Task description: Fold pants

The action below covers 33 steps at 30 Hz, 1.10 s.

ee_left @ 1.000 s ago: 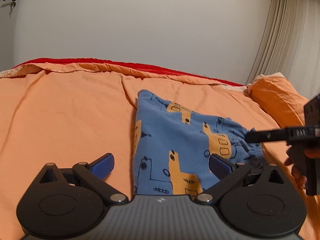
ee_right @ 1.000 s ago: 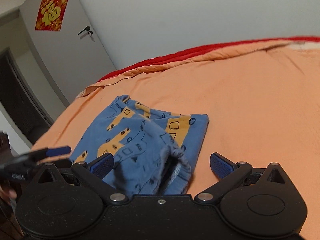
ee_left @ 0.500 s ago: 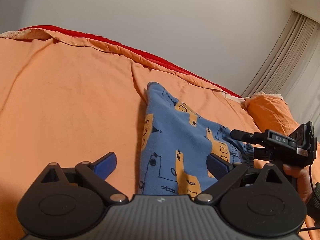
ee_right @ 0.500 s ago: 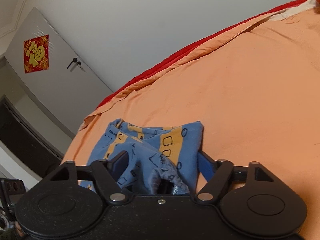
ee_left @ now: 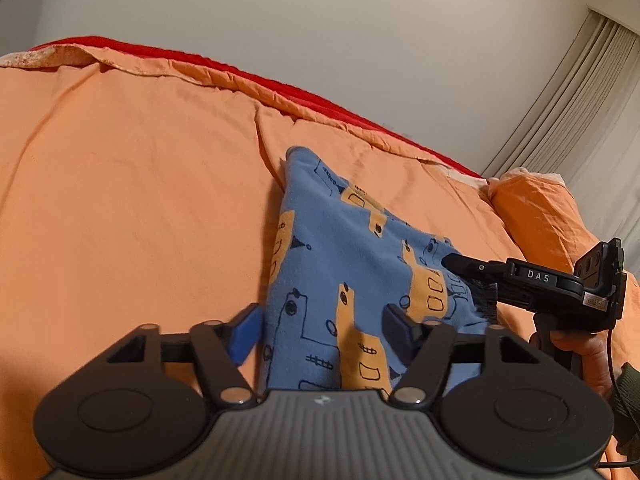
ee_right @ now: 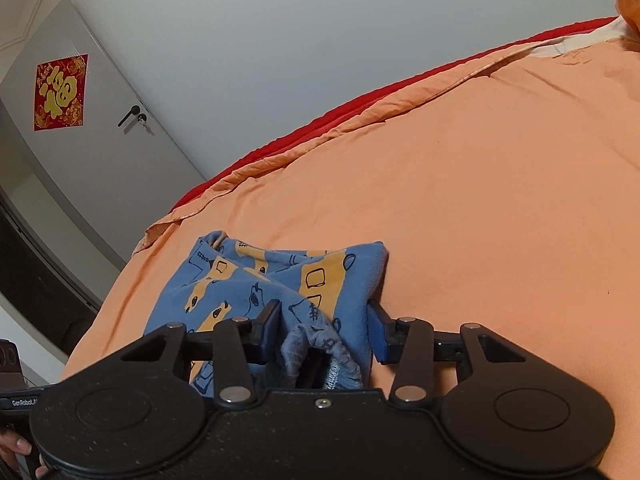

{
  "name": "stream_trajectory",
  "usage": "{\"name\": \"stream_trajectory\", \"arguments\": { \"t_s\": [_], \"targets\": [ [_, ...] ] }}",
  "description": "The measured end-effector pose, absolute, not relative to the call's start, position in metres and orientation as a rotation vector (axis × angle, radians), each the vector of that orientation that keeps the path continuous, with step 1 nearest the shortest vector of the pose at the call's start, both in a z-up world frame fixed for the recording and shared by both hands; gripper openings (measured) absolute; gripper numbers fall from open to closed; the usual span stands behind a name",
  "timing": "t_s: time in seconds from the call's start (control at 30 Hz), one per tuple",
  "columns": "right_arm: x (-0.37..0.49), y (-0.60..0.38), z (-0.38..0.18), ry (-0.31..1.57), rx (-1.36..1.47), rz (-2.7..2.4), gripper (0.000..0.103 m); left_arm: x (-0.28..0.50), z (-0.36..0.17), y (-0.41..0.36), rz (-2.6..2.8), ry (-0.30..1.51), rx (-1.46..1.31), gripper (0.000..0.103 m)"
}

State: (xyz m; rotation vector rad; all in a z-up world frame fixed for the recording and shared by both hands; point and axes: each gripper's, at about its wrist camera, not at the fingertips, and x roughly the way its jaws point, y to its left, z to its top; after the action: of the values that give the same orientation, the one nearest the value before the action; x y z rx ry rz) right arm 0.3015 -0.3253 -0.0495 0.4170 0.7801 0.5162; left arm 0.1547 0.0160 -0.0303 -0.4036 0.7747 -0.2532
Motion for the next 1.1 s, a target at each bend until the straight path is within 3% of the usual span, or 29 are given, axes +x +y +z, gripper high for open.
{"name": "stream_trajectory", "arguments": {
  "t_s": [0.2,0.4,0.67,1.1],
  "targets": [
    [0.3,-0.32,-0.048,0.781,0.397,0.495,0.045,0.156,-0.032,0.02,-0.215,0.798,-0.428,0.046],
    [0.301,-0.317,-0.048,0.786,0.393,0.485,0.048,0.156,-0.033,0.021,-0.196,0.811,-0.429,0.04],
    [0.29,-0.305,-0.039,0.746,0.315,0.452,0.026,0.153,-0.026,0.018,-0.188,0.799,-0.403,0.019],
    [0.254,-0.306,0.007,0.665,0.307,0.463,0.018,0.131,-0.002,0.02,-0.224,0.772,-0.453,0.016]
  ]
}}
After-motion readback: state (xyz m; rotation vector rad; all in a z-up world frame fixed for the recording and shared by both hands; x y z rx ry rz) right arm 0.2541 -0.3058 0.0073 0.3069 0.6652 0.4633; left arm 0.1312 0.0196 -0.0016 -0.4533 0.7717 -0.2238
